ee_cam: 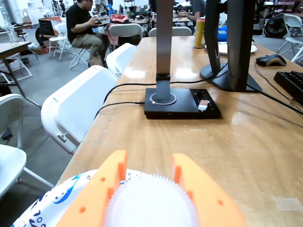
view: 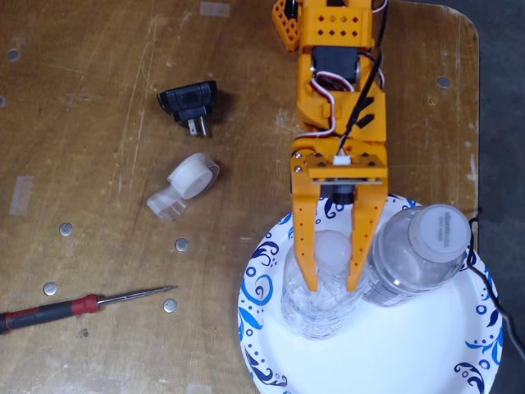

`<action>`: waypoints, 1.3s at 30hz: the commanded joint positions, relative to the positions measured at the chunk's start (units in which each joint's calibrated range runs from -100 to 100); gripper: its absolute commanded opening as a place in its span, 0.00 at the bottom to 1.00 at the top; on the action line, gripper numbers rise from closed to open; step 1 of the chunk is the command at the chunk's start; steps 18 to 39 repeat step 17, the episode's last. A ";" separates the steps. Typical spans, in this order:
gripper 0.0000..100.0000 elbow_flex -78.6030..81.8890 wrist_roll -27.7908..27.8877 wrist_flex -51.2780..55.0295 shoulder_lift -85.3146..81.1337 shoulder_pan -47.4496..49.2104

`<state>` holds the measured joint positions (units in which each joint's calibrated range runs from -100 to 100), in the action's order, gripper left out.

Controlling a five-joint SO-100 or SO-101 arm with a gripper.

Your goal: Move the bottles to the plate

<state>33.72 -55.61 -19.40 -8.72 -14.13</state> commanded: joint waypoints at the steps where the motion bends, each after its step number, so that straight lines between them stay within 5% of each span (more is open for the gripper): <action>1: 0.01 -0.93 0.27 -0.87 -1.73 -0.48; 5: 0.07 -2.01 0.21 -0.96 -1.81 -0.48; 11: 0.39 -3.81 0.06 -0.96 -1.81 0.60; 39: 0.38 -3.99 0.06 -0.96 -1.73 0.71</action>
